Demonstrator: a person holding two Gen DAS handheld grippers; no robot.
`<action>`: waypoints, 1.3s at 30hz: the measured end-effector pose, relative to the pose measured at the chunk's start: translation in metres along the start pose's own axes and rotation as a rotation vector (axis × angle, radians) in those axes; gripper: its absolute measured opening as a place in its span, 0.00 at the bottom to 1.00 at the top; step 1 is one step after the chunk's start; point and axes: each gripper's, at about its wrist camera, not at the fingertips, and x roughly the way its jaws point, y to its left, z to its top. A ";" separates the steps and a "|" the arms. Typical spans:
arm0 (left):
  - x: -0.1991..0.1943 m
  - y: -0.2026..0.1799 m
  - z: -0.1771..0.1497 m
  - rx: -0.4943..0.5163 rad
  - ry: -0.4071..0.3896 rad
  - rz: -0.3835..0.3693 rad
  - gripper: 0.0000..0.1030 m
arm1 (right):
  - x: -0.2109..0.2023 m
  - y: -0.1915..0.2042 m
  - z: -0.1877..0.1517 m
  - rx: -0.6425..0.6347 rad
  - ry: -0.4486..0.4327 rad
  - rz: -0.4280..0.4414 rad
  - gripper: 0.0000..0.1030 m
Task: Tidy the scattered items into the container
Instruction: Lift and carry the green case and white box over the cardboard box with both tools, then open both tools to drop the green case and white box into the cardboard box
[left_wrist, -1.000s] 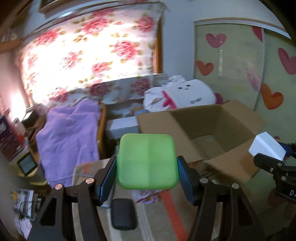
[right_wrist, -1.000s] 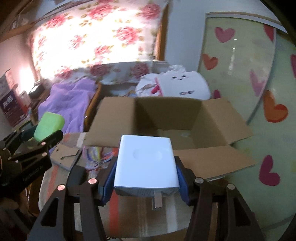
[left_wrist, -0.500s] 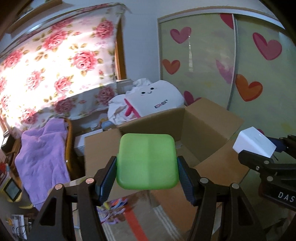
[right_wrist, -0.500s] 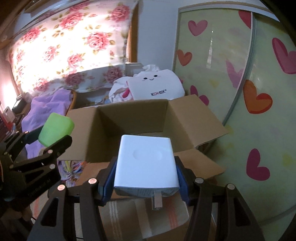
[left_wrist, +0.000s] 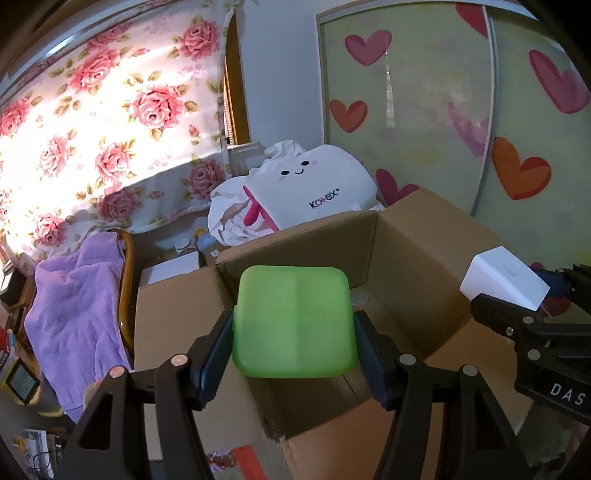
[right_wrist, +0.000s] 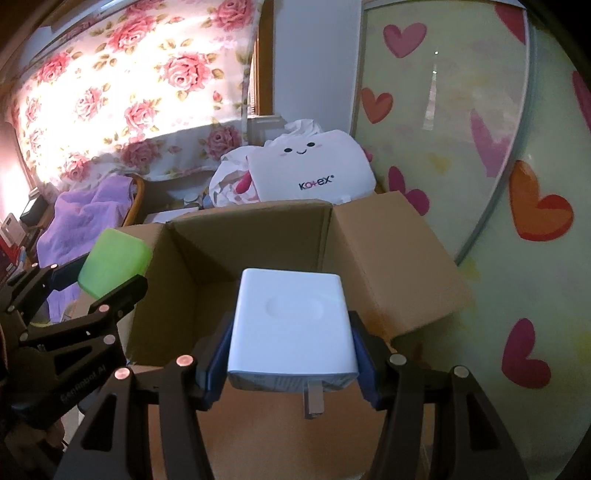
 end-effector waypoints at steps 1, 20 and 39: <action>0.004 0.000 0.001 -0.001 0.004 0.004 0.65 | 0.005 0.000 0.002 -0.002 0.002 0.005 0.60; 0.041 0.000 0.015 -0.014 0.028 0.006 0.65 | 0.048 0.002 0.021 -0.019 0.034 0.032 0.60; 0.040 -0.001 0.018 0.000 0.000 0.086 0.78 | 0.036 0.006 0.037 -0.067 -0.069 -0.061 0.80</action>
